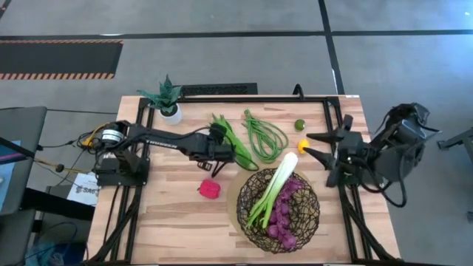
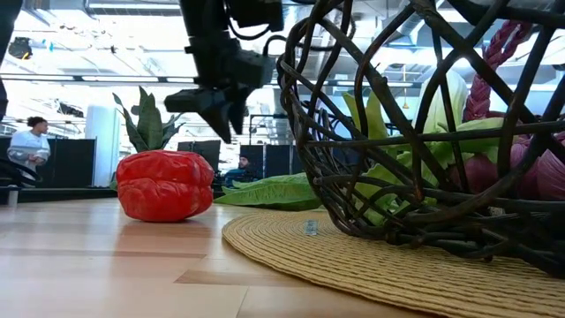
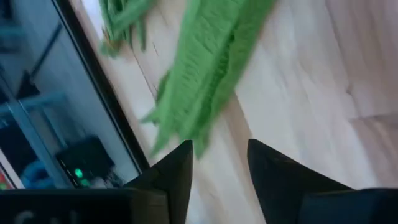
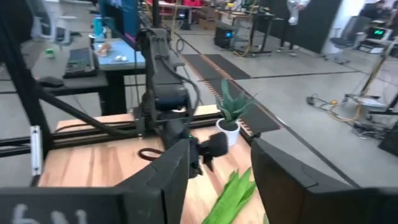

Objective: Build produce basket
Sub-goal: Put the green leaf lettuce into the black basket

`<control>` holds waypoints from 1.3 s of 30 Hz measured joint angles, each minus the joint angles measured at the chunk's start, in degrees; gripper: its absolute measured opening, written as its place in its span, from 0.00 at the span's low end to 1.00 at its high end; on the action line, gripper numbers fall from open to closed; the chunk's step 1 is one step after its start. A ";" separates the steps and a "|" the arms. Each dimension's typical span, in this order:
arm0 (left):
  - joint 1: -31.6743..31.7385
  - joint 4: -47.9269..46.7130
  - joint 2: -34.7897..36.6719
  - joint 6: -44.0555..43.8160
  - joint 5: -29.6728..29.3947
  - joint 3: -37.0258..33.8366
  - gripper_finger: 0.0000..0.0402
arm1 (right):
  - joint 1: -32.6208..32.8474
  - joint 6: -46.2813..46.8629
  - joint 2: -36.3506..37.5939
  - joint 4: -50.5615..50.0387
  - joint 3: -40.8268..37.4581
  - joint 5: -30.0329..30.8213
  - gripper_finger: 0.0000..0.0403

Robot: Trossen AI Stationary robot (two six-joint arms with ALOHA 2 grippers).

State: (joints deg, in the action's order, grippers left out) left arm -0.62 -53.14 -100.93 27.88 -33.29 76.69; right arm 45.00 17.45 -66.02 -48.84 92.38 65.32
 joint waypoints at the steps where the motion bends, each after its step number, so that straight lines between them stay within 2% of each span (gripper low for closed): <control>1: 0.52 1.14 0.00 1.98 0.12 0.00 0.37 | -0.30 -0.19 0.30 0.00 0.00 -0.51 0.49; 8: 4.51 8.41 0.00 9.95 0.35 0.02 0.46 | -0.43 -1.04 0.87 0.04 0.00 -2.25 0.50; 16: 7.30 13.19 -0.50 18.53 9.55 0.04 0.51 | -0.43 -1.03 0.85 0.02 0.00 -5.25 0.47; 21: 8.07 15.40 -0.58 25.51 12.68 0.04 0.52 | -0.42 -1.02 0.85 0.05 0.00 -5.47 0.47; 26: 8.46 15.03 -4.55 26.25 15.04 0.09 0.52 | -0.38 -0.97 0.85 0.50 0.00 -6.79 0.47; 29: 8.33 15.55 -8.20 28.23 13.07 0.06 0.52 | -0.38 -0.97 0.83 1.16 0.00 -7.21 0.47; 34: 7.67 22.28 -12.60 32.55 -1.45 0.02 0.52 | -0.38 -0.83 0.79 1.36 0.00 -9.36 0.46; 35: 7.67 24.23 -13.04 33.10 -2.66 0.04 0.52 | -0.38 -0.85 0.79 1.42 0.00 -9.69 0.45; 39: 7.98 25.94 -14.70 33.97 -0.32 0.13 0.52 | -0.38 -0.85 0.65 1.31 0.02 -9.95 0.45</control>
State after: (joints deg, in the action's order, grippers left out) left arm 7.36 -27.20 -115.63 61.85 -33.60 76.81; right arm 44.62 16.60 -65.37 -47.53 92.40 55.36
